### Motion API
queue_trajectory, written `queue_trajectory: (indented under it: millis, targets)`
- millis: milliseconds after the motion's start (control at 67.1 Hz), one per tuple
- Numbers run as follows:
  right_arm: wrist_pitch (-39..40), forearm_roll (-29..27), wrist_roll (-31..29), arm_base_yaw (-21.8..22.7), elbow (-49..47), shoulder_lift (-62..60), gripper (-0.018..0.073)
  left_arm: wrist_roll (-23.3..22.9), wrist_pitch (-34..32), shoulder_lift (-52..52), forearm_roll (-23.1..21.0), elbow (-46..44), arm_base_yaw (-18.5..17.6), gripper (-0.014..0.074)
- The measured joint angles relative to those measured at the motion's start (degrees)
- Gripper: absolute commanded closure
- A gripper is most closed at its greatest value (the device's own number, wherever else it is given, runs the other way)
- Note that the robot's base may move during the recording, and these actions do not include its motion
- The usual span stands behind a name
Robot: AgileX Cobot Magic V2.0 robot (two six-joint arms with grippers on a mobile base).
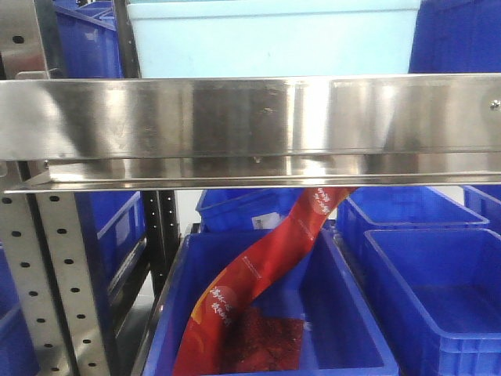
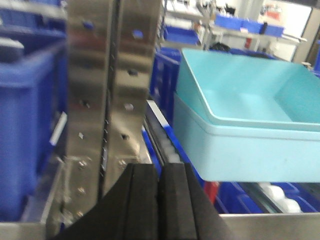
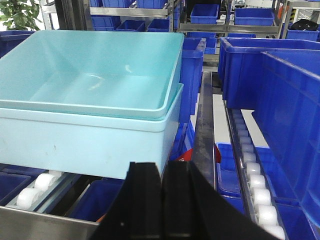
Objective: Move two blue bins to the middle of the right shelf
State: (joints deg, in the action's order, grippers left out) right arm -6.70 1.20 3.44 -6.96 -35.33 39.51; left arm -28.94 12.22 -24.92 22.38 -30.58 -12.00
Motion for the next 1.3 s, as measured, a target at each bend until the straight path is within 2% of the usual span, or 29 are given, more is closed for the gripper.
queue_trajectory:
  millis: [253, 730, 968, 1117, 1296]
  targets:
    - [0.0, 0.0, 0.0, 0.0, 0.0, 0.0, 0.0723, 0.2, 0.5, 8.0, 1.4, 0.0, 0.6, 0.0704]
    - [0.8, 0.0, 0.0, 0.1, 0.6, -0.4, 0.0723, 0.3, 0.7, 8.9, 1.7, 0.1, 0.6, 0.0705]
    - [7.8, -2.2, -1.7, 8.5, 12.7, -11.1, 0.0723, 0.3, 0.7, 8.9, 2.0, 0.1, 0.6, 0.0707]
    - [4.5, -2.3, -2.3, 12.5, 21.9, -20.8, 0.0723, 0.3, 0.8, 8.9, 2.1, 0.1, 0.6, 0.0707]
    - [2.9, -2.4, -2.3, 13.5, 30.4, -31.7, 0.0723, 0.3, 0.8, 8.9, 2.2, 0.1, 0.6, 0.0707]
